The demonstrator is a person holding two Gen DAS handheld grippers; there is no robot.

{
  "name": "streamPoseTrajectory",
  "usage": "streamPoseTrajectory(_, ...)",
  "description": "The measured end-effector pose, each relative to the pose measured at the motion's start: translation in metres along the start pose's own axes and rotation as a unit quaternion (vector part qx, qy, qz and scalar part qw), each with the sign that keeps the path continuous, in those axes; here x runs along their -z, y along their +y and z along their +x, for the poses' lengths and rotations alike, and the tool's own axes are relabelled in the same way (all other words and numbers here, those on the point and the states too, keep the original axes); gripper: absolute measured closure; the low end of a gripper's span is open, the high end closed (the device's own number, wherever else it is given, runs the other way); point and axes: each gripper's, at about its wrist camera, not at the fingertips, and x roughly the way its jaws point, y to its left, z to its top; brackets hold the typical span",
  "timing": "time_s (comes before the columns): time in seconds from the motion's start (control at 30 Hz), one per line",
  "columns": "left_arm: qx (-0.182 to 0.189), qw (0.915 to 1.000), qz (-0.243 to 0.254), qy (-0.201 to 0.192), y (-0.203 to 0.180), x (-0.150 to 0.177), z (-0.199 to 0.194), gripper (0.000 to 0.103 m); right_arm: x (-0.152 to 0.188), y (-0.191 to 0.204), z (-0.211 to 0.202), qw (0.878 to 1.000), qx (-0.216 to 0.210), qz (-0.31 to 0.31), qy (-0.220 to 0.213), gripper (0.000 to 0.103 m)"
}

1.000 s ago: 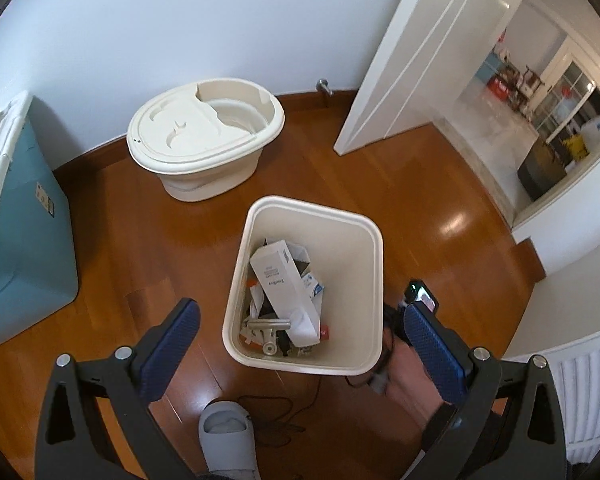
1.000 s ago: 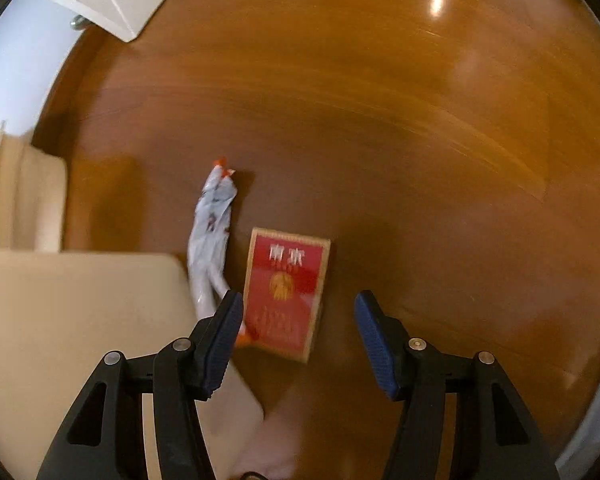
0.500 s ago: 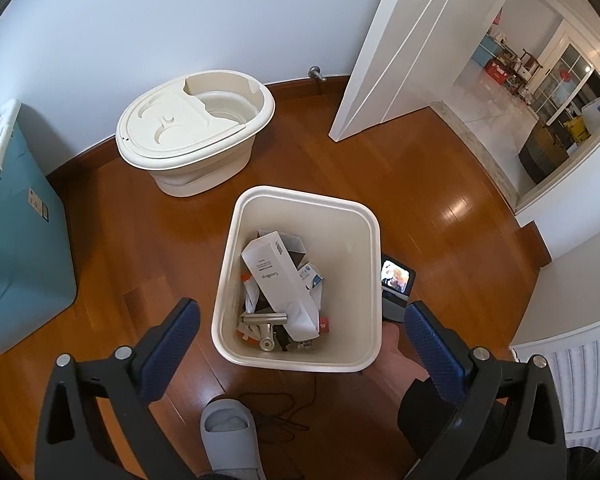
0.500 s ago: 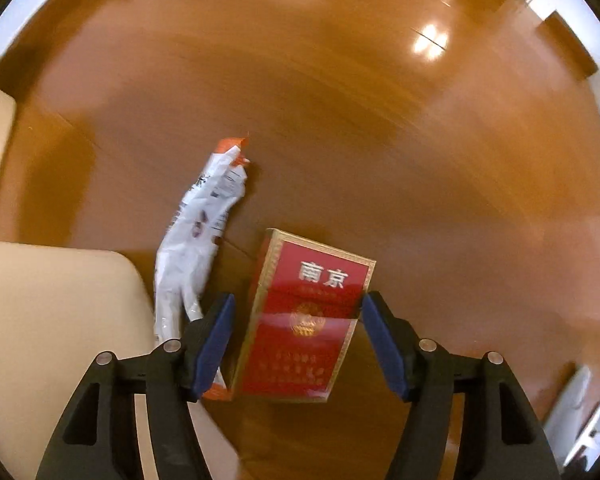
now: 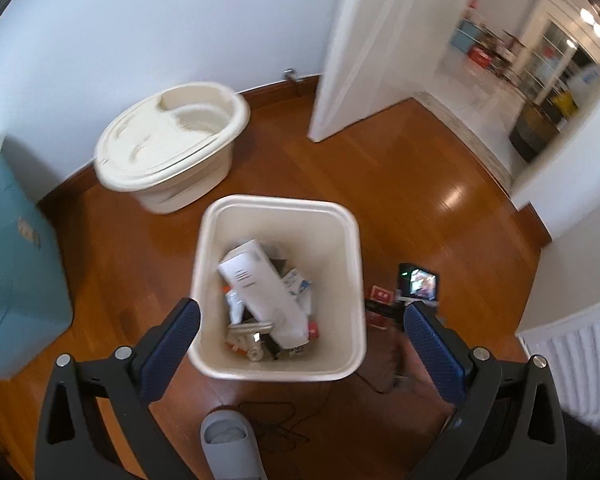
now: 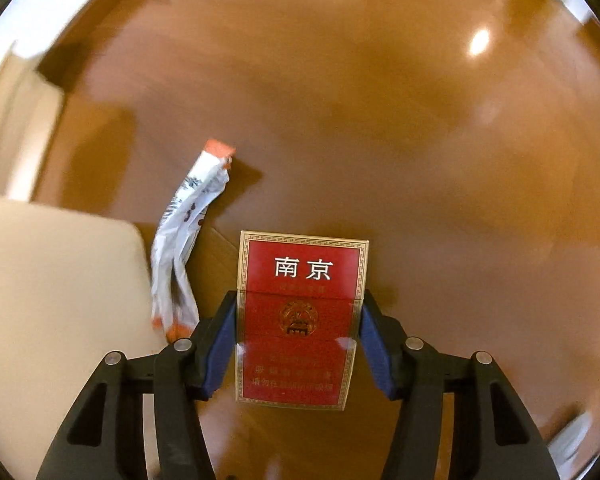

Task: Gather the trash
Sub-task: 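Grasp the red Nanjing cigarette pack with the right tool while the left tool grasps the white-orange wrapper strip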

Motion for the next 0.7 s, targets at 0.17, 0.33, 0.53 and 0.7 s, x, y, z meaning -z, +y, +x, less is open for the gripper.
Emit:
streamPoseTrajectory(0.17, 0.028, 0.9944, 0.098, 0.026, -0.092, 0.002, 0.058, 0.0, -0.016, -0.059, -0.082, 0.999, -0.019, -0.044, -0.017, 0.045)
streamPoseTrajectory(0.33, 0.056, 0.985, 0.142, 0.081, -0.185, -0.012, 0.168, 0.0, -0.023, -0.127, -0.152, 0.995, -0.051, -0.032, -0.075, 0.044)
streamPoseTrajectory(0.53, -0.032, 0.9778, 0.103, 0.179, -0.184, -0.014, 0.339, 0.0, -0.021, -0.214, -0.156, 0.99, -0.097, 0.056, -0.09, 0.044)
streamPoseTrajectory(0.7, -0.071, 0.9692, 0.119, 0.203, -0.153, -0.011, 0.412, 0.0, -0.046, -0.257, -0.14, 0.982, -0.135, 0.097, -0.088, 0.044)
